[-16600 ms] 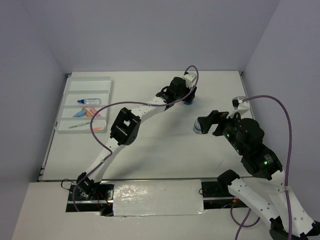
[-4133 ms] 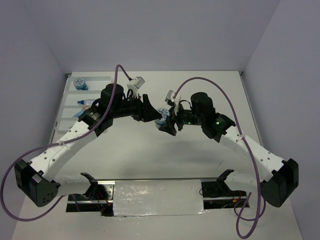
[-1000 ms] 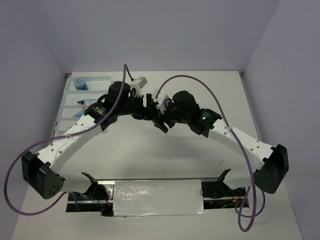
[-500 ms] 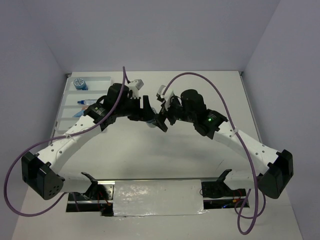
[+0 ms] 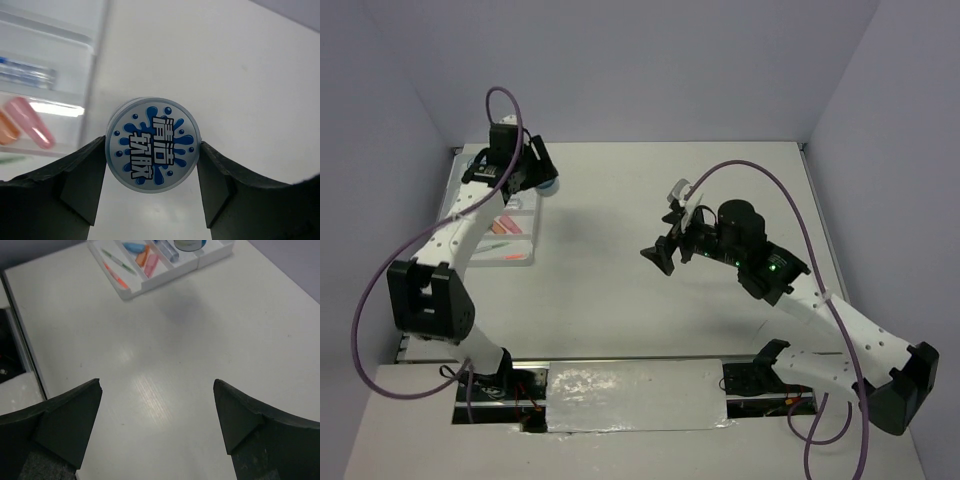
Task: Sort the stationery into containers
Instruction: Place the stationery in the storage box.
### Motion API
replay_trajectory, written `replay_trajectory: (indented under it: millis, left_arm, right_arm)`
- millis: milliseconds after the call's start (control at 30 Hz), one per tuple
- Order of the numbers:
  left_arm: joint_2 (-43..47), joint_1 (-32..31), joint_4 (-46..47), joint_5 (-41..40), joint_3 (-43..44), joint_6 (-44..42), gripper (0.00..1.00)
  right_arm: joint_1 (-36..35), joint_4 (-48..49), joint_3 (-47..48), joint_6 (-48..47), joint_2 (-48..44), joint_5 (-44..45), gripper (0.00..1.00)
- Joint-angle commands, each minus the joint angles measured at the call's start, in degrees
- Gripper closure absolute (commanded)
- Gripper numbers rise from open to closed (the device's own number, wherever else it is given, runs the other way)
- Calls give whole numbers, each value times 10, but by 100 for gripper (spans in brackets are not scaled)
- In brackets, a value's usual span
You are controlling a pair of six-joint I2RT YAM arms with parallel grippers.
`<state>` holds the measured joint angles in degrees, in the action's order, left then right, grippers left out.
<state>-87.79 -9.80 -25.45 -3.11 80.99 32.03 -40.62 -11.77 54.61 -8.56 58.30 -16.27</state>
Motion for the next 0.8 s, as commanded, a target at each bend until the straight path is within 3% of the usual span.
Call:
replay_trajectory:
  millis: [0,133,300,767]
  left_arm:
    - [-85,53,89,-127,84,12,100]
    - [-206,90,91,-177,211,-14,100]
    - [-361,125,52,-171,382,-57,100]
    - [-447,149,102,-139,388,-67,97]
  right_arm:
    - [-14,73,-23,54,-36,9,0]
    - [-28,74,-35,73,-56,43,0]
    - [-42,95,-79,93,-92,41,0]
    - [-72,79,-79,119,-81,70,0]
